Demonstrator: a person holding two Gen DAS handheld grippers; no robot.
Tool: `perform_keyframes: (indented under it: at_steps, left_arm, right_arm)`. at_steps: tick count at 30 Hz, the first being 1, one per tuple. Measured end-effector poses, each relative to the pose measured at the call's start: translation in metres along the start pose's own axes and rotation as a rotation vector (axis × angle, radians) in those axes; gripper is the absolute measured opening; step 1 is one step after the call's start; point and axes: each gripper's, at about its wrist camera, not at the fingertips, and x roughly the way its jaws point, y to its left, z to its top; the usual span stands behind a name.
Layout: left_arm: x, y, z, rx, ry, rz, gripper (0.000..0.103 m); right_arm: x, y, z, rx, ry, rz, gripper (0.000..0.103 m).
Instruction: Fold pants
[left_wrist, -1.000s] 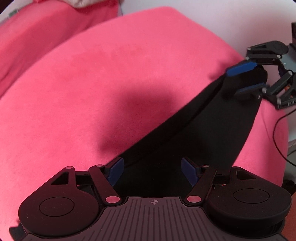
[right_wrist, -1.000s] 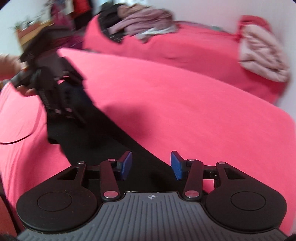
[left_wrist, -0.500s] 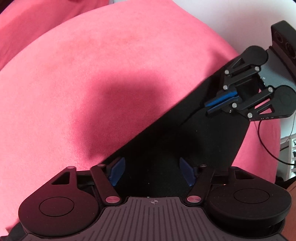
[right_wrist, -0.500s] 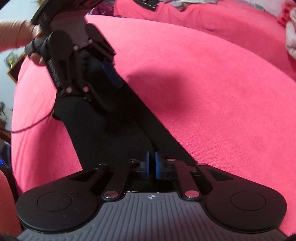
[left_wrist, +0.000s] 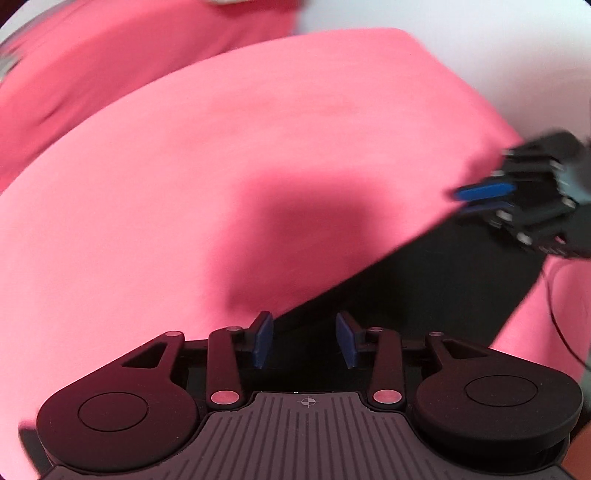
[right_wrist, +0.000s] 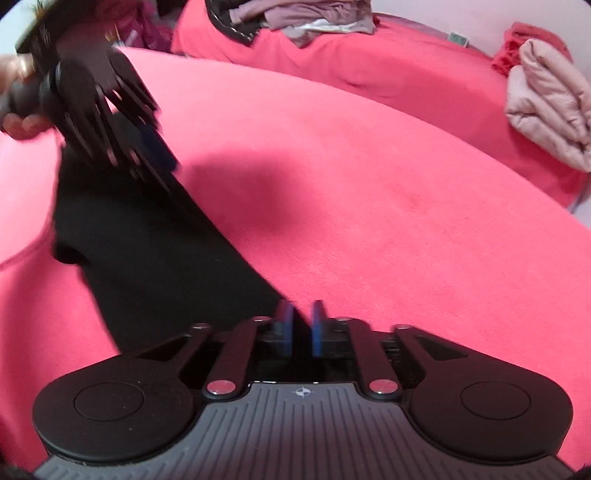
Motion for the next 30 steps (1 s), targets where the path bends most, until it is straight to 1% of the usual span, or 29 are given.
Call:
perform_keyframes:
  at_steps: [1,3,5,6,7,8,9,10,12,13,14,16,19,21,23,24,25,28,30]
  left_arm:
    - [-0.006,0.007,-0.007,-0.037,-0.012,0.011,0.103]
    - [-0.023,0.021,-0.022,-0.103,-0.051,0.046,0.103]
    - [-0.043,0.038,-0.043,-0.167,-0.117,0.074,0.103]
    - [-0.053,0.047,-0.055,-0.208,-0.148,0.086,0.103]
    - [-0.063,0.058,-0.069,-0.248,-0.176,0.091,0.103]
    - [-0.071,0.069,-0.082,-0.285,-0.198,0.095,0.103]
    - [-0.078,0.08,-0.096,-0.323,-0.211,0.105,0.103]
    - [-0.083,0.09,-0.109,-0.355,-0.217,0.116,0.103]
    - [-0.093,0.11,-0.132,-0.414,-0.226,0.127,0.103]
    - [-0.096,0.12,-0.144,-0.439,-0.217,0.128,0.103]
    - [-0.095,0.125,-0.152,-0.458,-0.206,0.134,0.103]
    - [-0.097,0.14,-0.172,-0.479,-0.194,0.132,0.103]
    - [-0.09,0.149,-0.182,-0.489,-0.177,0.12,0.103]
    - [-0.082,0.153,-0.18,-0.5,-0.156,0.108,0.103]
    - [-0.075,0.157,-0.182,-0.515,-0.131,0.081,0.103]
    - [-0.071,0.159,-0.181,-0.521,-0.133,0.069,0.103]
    - [-0.067,0.16,-0.181,-0.526,-0.138,0.07,0.103]
    - [-0.065,0.158,-0.182,-0.553,-0.15,0.079,0.103]
    - [-0.068,0.156,-0.182,-0.548,-0.155,0.11,0.103]
  right_arm:
    - [-0.002,0.001,0.002,0.034,-0.034,-0.009,0.038]
    - [-0.014,0.003,0.001,0.085,-0.082,-0.009,0.04]
    - [-0.039,0.011,0.0,0.12,-0.13,0.037,0.04]
    - [-0.05,0.019,-0.001,0.133,-0.142,0.082,0.043]
    - [-0.06,0.027,-0.002,0.149,-0.15,0.143,0.049]
    - [-0.067,0.038,-0.002,0.168,-0.141,0.223,0.055]
    - [-0.069,0.051,-0.003,0.188,-0.111,0.313,0.069]
    - [-0.07,0.067,-0.006,0.215,-0.085,0.382,0.07]
    - [-0.064,0.096,-0.014,0.31,-0.075,0.445,0.07]
    - [-0.057,0.113,-0.02,0.352,-0.074,0.464,0.07]
    - [-0.051,0.127,-0.025,0.369,-0.084,0.449,0.07]
    - [-0.038,0.153,-0.031,0.39,-0.113,0.386,0.07]
    - [-0.012,0.174,-0.032,0.455,-0.172,0.319,0.069]
    - [0.006,0.172,-0.028,0.488,-0.215,0.299,0.069]
    - [0.013,0.171,-0.023,0.484,-0.239,0.274,0.069]
    - [0.021,0.169,-0.022,0.482,-0.244,0.258,0.069]
    - [0.026,0.167,-0.021,0.495,-0.248,0.258,0.069]
    - [0.044,0.16,-0.02,0.548,-0.245,0.327,0.069]
    - [0.052,0.161,-0.021,0.556,-0.213,0.352,0.068]
